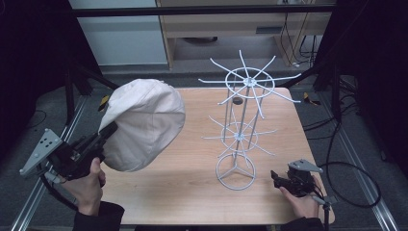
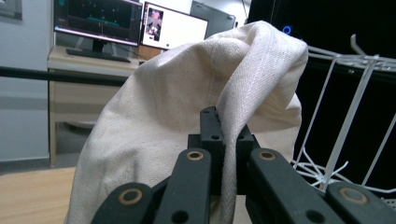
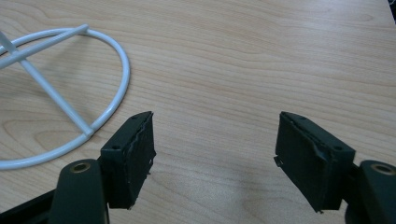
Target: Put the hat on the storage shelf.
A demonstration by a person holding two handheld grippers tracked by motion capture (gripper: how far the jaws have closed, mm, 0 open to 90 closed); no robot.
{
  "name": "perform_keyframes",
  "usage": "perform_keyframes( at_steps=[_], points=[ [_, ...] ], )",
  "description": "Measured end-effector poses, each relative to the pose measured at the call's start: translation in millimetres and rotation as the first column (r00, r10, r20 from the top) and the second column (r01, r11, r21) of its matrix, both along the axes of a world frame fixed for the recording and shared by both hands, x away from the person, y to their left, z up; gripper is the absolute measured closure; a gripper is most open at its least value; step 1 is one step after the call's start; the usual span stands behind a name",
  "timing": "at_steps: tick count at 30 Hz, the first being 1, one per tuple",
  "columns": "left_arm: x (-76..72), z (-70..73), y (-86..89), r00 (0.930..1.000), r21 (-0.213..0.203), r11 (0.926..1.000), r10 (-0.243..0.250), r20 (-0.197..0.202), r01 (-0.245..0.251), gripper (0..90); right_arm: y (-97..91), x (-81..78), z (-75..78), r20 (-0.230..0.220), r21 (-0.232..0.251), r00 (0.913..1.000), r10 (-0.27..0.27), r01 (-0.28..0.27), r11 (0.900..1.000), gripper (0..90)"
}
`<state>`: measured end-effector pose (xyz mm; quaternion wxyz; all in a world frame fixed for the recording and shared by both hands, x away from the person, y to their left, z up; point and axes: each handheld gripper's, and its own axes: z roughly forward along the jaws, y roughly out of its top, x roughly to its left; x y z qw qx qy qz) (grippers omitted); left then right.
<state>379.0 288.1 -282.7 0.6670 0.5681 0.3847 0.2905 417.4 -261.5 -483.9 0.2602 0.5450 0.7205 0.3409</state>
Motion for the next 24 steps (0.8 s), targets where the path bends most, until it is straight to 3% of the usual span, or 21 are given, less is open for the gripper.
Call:
perform_keyframes(
  at_steps=[2, 4, 8, 14, 16, 24],
  points=[
    [-4.3, 3.0, 1.2, 0.9995, -0.023, 0.9997, 0.0, 0.03, 0.001, 88.5, 0.0, -0.1, 0.0, 0.004, -0.003, 1.0, 0.003, -0.003, 1.0, 28.3],
    [-5.4, 3.7, 2.0, 0.9993, -0.032, 0.9995, -0.001, 0.036, 0.003, 88.5, 0.1, -0.1, -0.1, 0.004, -0.004, 1.0, 0.003, -0.003, 1.0, 28.3],
    [-7.9, 6.5, 5.6, 0.9978, -0.087, 0.9962, 0.0, 0.067, 0.006, 88.5, 0.7, -0.3, -0.3, -0.001, 0.003, 1.0, -0.001, 0.001, 1.0, 28.3],
    [-8.3, 9.7, 6.4, 0.9959, -0.122, 0.9925, 0.005, 0.091, 0.007, 88.5, -0.9, 0.0, 0.1, 0.004, 0.002, 1.0, 0.002, -0.002, 1.0, 28.3],
    [-7.8, 12.0, 7.3, 0.995, -0.155, 0.9877, -0.003, 0.1, 0.018, 88.5, -1.3, 0.0, 0.0, 0.004, 0.003, 1.0, 0.0, 0.0, 1.0, 28.3],
    [-12.6, 23.0, 5.9, 0.9898, -0.193, 0.9804, -0.011, 0.142, 0.039, 88.5, -0.8, 0.3, -0.4, 0.004, 0.0, 1.0, 0.003, -0.003, 1.0, 28.3]
  ],
)
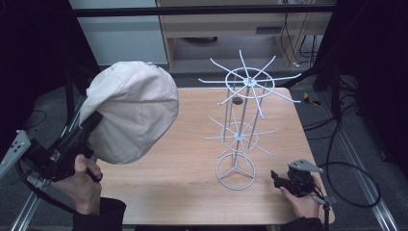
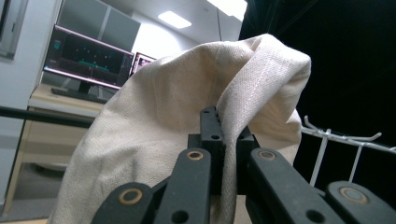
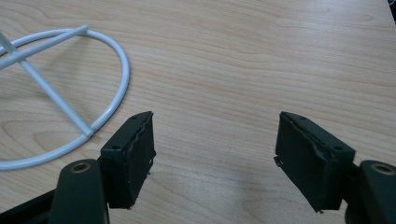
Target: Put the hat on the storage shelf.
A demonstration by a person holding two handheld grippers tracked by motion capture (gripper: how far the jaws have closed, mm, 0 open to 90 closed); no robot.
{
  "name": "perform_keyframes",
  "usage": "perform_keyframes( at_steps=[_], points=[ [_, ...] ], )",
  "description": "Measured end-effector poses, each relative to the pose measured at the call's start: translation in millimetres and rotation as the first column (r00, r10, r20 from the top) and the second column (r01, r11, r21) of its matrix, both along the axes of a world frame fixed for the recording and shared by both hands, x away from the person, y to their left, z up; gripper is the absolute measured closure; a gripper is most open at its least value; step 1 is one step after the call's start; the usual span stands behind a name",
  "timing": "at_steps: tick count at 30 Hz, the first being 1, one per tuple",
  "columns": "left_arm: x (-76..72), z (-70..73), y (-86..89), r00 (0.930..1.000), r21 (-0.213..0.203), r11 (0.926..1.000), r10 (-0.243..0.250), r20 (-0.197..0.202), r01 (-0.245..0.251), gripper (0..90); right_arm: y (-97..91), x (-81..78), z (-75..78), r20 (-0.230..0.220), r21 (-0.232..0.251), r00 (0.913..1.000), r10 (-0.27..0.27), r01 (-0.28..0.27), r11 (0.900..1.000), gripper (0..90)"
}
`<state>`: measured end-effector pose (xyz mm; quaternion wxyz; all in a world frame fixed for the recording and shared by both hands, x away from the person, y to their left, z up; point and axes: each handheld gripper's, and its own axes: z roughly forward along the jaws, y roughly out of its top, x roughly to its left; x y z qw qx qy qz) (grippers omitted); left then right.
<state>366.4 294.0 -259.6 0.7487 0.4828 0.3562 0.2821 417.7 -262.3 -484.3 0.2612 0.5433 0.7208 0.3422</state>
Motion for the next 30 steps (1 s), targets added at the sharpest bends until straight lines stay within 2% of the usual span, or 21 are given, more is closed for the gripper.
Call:
perform_keyframes(
  at_steps=[11, 21, 30],
  points=[
    [-4.0, 11.1, -9.6, 0.9983, -0.044, 0.9985, -0.03, 0.05, 0.032, 88.5, -0.6, 0.2, -0.1, 0.001, -0.003, 1.0, -0.001, 0.001, 1.0, 28.3],
    [-5.2, 16.5, -19.0, 0.9948, -0.073, 0.9949, -0.064, 0.079, 0.069, 88.5, -0.6, 0.2, 0.1, -0.002, 0.0, 1.0, 0.0, 0.0, 1.0, 28.3],
    [-4.9, 25.0, -32.5, 0.9902, -0.076, 0.9917, -0.095, 0.102, 0.103, 88.4, -0.7, 0.2, 0.1, -0.002, 0.0, 1.0, 0.002, -0.002, 1.0, 28.3]
  ],
)
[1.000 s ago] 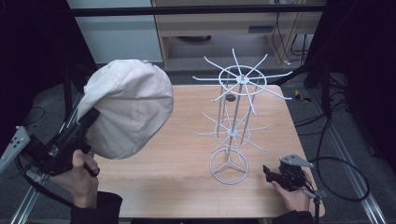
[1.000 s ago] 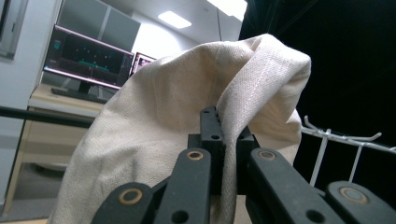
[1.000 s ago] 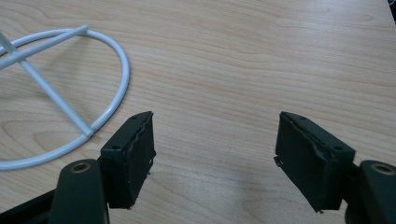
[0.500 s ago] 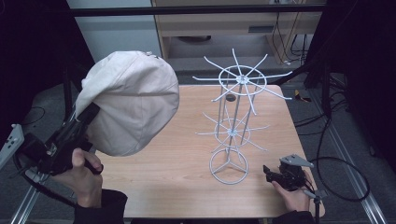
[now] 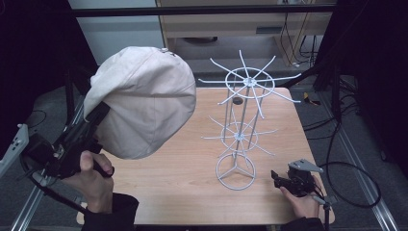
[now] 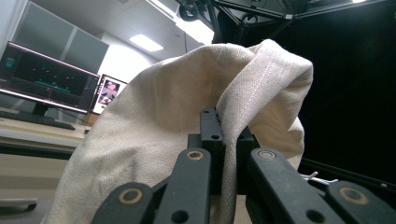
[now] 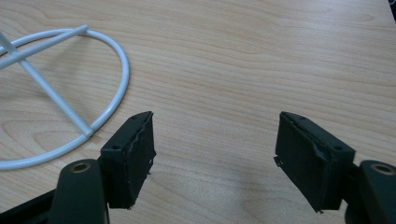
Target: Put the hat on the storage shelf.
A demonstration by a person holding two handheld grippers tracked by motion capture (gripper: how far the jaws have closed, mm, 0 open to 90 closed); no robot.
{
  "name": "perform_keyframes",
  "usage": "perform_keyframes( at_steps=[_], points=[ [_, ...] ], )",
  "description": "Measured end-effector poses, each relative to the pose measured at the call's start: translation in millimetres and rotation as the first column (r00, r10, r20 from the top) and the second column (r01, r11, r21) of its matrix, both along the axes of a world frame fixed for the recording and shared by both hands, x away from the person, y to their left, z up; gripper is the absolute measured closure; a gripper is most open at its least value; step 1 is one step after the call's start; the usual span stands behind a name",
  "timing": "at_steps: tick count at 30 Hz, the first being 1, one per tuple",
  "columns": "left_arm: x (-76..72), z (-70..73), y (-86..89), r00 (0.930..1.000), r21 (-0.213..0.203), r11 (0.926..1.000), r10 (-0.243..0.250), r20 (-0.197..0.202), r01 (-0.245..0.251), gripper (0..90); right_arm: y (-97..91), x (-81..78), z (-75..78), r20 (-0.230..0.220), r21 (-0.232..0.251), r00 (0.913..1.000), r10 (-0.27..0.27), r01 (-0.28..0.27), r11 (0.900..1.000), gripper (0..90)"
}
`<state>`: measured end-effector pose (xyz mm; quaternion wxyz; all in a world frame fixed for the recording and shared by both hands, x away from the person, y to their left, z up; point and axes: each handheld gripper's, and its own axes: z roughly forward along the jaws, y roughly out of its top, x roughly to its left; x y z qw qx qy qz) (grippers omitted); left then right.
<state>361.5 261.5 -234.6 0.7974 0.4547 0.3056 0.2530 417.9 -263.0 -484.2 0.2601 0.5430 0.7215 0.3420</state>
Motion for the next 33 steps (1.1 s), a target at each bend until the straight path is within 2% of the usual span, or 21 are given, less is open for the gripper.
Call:
perform_keyframes(
  at_steps=[11, 27, 33],
  points=[
    [8.5, 7.6, -17.7, 0.9995, 0.0, 0.9996, -0.03, 0.009, 0.03, 88.5, 0.3, 0.0, -0.1, -0.004, 0.007, 1.0, 0.0, 0.0, 1.0, 28.3],
    [32.7, 10.3, -44.7, 0.9976, 0.021, 0.9974, -0.068, -0.016, 0.068, 88.4, 0.3, -0.1, 0.3, 0.003, 0.005, 1.0, 0.005, -0.005, 1.0, 28.3],
    [44.5, 7.2, -54.9, 0.9947, 0.028, 0.9953, -0.091, -0.047, 0.093, 88.4, 0.3, -0.5, 0.8, 0.001, 0.015, 1.0, 0.006, -0.006, 0.9999, 28.3]
  ],
)
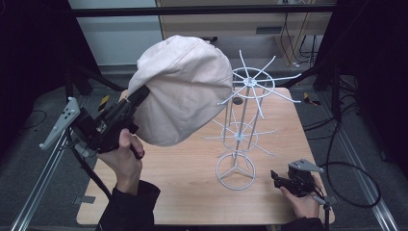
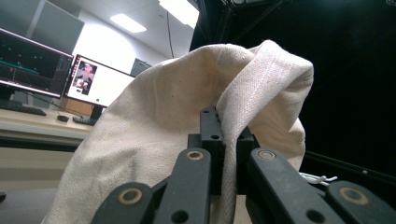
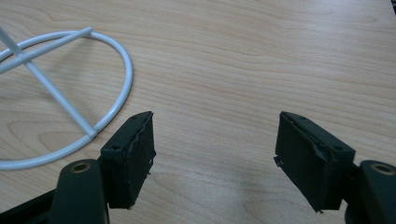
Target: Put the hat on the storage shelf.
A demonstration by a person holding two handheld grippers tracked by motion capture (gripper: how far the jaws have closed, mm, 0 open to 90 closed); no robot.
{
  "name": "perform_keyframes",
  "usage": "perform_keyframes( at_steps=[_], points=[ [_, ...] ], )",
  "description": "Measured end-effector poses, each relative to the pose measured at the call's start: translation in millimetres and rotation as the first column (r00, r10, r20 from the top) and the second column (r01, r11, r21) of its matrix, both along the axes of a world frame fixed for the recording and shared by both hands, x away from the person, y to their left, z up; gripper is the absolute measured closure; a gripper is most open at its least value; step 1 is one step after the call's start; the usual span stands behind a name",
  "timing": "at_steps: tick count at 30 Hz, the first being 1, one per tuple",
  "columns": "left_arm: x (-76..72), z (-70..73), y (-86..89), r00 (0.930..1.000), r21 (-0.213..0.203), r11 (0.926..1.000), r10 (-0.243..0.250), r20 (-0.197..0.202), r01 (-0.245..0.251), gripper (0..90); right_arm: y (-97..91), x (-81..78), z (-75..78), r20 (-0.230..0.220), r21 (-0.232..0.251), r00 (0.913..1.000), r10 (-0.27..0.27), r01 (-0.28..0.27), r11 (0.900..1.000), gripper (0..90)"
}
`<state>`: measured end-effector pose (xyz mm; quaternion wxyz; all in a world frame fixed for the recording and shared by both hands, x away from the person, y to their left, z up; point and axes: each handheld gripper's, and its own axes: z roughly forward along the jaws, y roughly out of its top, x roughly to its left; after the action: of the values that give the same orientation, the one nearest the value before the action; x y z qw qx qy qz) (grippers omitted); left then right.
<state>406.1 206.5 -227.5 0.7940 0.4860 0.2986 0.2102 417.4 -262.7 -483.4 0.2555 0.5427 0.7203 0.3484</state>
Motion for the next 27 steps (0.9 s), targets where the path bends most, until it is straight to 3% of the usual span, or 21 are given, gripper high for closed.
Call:
perform_keyframes(
  at_steps=[16, 27],
  points=[
    [15.8, -18.8, 3.9, 0.9976, 0.011, 0.9998, -0.016, -0.067, 0.017, 88.3, 0.1, 0.3, -0.7, 0.0, -0.011, 1.0, 0.004, -0.004, 0.9999, 28.3],
    [27.2, -36.0, 5.8, 0.9918, 0.057, 0.9981, -0.015, -0.127, 0.022, 88.2, 0.3, 0.5, -0.9, -0.003, -0.007, 1.0, 0.005, -0.005, 1.0, 28.3]
  ],
)
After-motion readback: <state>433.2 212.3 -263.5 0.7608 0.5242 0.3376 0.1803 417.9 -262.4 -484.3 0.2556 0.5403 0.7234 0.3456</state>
